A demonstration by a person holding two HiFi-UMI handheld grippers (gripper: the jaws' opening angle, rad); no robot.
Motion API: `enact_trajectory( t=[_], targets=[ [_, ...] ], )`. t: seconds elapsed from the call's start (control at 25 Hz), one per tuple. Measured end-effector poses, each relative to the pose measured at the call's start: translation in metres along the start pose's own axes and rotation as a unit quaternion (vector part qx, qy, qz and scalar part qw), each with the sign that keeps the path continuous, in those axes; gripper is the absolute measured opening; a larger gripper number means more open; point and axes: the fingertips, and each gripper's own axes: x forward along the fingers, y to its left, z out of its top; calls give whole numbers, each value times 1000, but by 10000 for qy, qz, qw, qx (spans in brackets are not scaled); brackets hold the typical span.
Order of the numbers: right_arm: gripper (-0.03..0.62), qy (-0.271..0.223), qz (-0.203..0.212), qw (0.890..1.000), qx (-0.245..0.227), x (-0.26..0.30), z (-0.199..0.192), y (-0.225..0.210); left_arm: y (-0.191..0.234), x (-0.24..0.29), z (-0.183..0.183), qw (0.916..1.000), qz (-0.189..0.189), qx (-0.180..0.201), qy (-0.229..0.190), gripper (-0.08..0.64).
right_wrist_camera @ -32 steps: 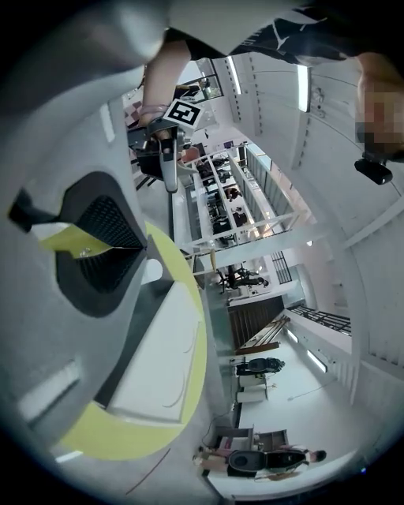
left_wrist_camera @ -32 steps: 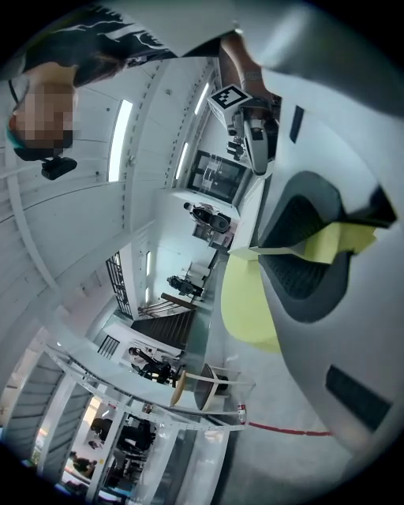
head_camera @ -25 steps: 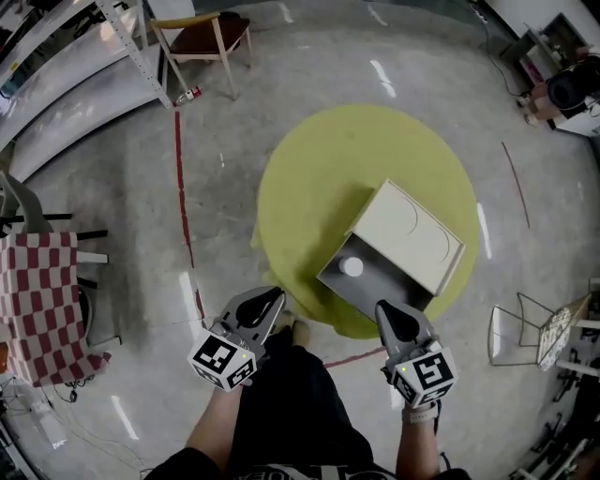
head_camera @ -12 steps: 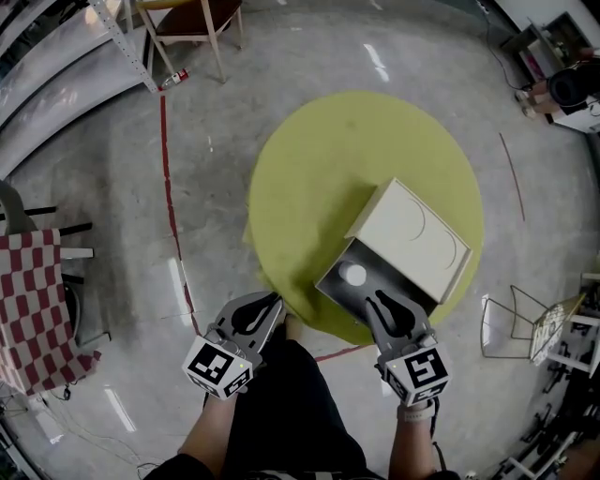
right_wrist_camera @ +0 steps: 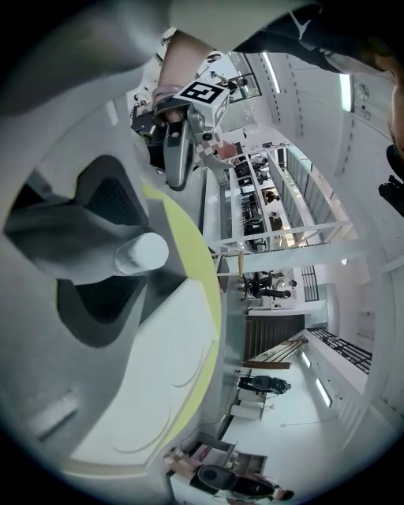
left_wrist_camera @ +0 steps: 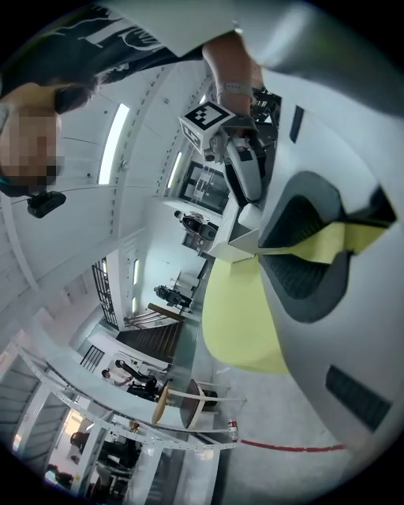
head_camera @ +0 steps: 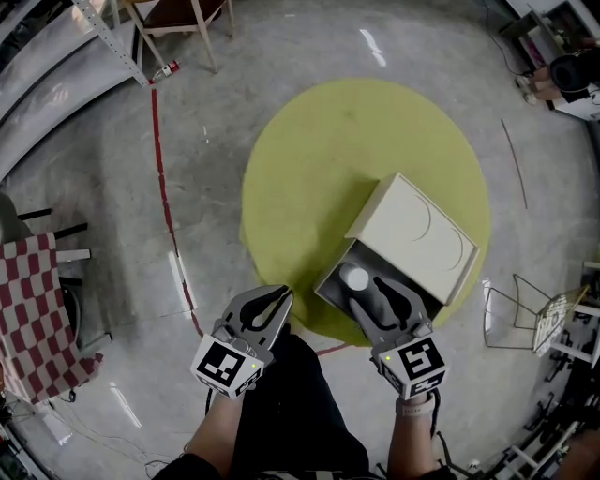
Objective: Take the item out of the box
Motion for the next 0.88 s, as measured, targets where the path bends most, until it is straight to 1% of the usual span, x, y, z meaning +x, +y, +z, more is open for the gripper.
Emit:
enact_trajectory(
  t=[0.24,0.4,0.44,0.6,0.76,0.88],
  targets=[
    [201,96,0,9999,-47,11,-3,-4,-9,15,3,9996,-155,241,15,28],
    [204,107,24,9998,-159,18,3,-4,-14,21,-1,9979,-227,604,90,28],
    [204,119,22,9998,-169,20,5,-4,-15,22,-1,9976,-246,637,95,28],
    [204,268,16,9994,-237,27,7,-2,-17,23,-3,9984,-264,497,79,28],
    [204,487,59,9978,-445,33,5,1,-16,24,-5,9986,-274,449,87,28],
    [204,574,23,9975,-402,36,5,0,-15,24,-6,9989,-264,390,72,28]
  ],
)
